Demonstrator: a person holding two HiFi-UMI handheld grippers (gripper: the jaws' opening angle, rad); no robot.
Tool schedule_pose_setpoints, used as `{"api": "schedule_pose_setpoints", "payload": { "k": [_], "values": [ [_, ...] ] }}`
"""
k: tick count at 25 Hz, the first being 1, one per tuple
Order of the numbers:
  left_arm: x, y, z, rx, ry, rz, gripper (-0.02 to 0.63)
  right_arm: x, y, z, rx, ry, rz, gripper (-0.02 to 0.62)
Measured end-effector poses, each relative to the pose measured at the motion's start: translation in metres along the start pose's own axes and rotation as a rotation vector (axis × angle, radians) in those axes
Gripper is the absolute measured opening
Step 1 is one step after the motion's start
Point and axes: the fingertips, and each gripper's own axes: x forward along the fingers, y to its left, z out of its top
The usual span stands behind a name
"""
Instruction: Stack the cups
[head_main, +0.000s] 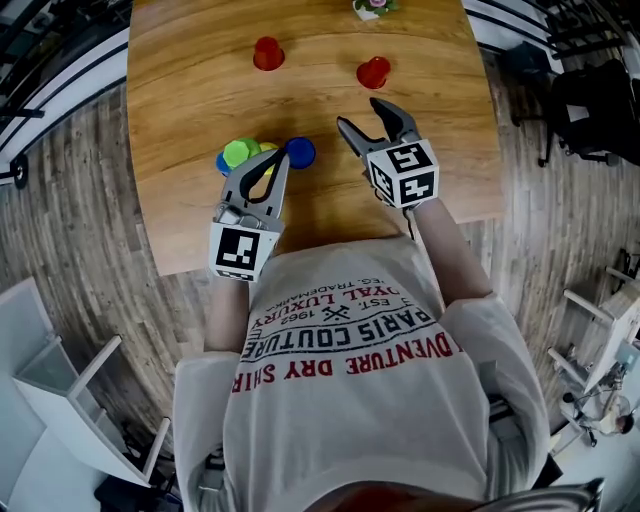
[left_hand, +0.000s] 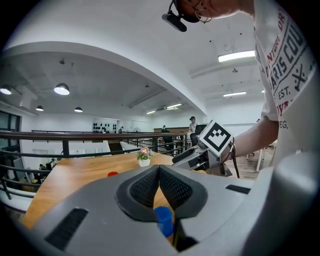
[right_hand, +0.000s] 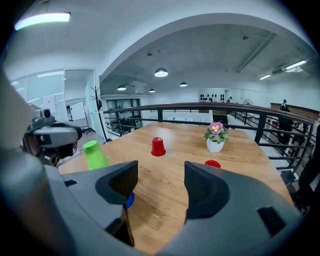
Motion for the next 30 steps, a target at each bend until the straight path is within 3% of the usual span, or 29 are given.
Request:
{"api": "schedule_pose_setpoints", "payload": {
  "k": [16,23,25,30],
  "values": [
    [0.075,-0.007,-0.003,-0.008,0.103,0.059,0.017,0.067,-0.126,-0.034,0.037,0.113,-0.078,0.288],
    [0.085,-0.004,-0.012,-0.030,0.130,0.074,0.017,0.097,-0.147,-0.040,0.033,0.149,-0.114,0.287],
    [0.087,-0.005,-0.013,-0.029,0.132,0.072,0.017,0.099,-0.150,-0.043,0.033,0.165,-0.124,0.242],
    [0.086,-0.003,-0.013,-0.030,0.129,0.071,0.017,0.096,-0.148,-0.044,0.029,0.178,-0.116,0.241]
  ]
}}
